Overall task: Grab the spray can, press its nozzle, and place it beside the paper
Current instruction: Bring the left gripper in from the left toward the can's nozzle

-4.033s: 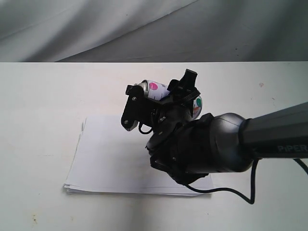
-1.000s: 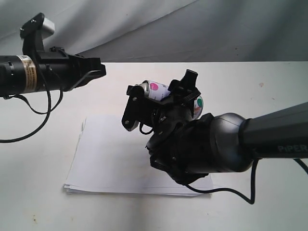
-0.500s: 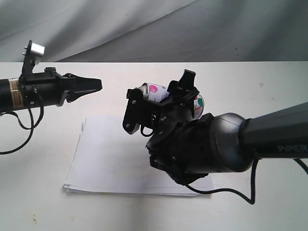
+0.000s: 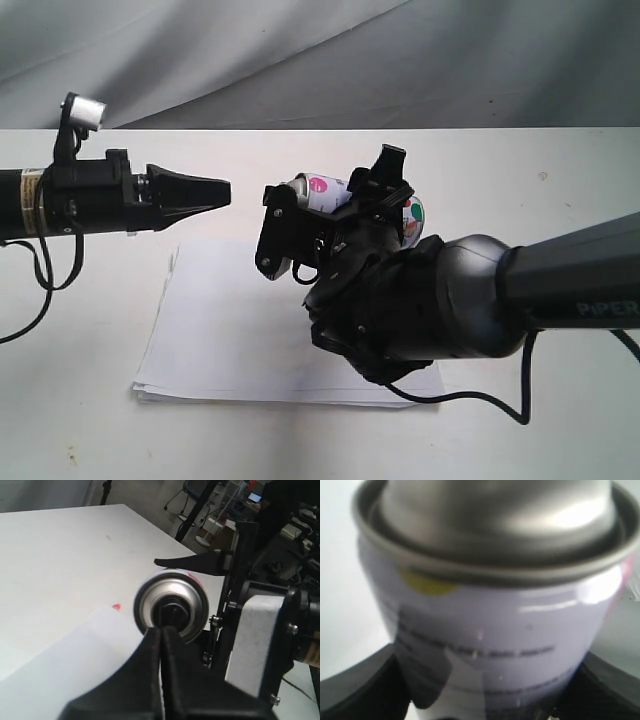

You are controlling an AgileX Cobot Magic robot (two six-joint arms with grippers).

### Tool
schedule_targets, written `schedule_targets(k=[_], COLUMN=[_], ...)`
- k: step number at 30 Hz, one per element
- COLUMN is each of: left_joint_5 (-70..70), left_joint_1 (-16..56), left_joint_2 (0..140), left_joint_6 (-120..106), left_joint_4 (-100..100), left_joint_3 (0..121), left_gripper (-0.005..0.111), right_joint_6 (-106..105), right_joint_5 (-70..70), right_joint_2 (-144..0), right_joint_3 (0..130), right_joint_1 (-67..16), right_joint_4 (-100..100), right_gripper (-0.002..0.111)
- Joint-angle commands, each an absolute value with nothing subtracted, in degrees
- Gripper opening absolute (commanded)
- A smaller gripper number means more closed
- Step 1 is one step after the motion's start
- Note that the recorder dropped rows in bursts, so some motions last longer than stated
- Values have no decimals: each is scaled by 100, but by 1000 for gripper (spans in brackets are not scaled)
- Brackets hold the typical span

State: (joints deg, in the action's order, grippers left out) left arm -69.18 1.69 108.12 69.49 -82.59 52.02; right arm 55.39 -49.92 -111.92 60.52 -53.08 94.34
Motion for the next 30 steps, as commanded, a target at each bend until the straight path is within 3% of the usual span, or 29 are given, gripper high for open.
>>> schedule_targets(k=[1, 23, 30], left_joint_5=[-6996, -6996, -6389], left_joint_1=[344, 369, 735], left_joint_2=[10796, 10807, 10807], left_joint_6=[7031, 7178, 7113], left_joint_4=[-8446, -8889, -8896], left_joint_3=[5586, 5831, 5831], left_gripper=[0, 0, 0], right_joint_6=[5528, 5528, 5528], right_joint_5=[-5169, -5146, -5146], right_joint_2=[-11111, -11111, -11111], right_joint_3=[6119, 6119, 6119], right_joint_1=[-5327, -5327, -5327], right_joint_4=[9586, 9596, 9596], right_gripper=[0, 0, 0])
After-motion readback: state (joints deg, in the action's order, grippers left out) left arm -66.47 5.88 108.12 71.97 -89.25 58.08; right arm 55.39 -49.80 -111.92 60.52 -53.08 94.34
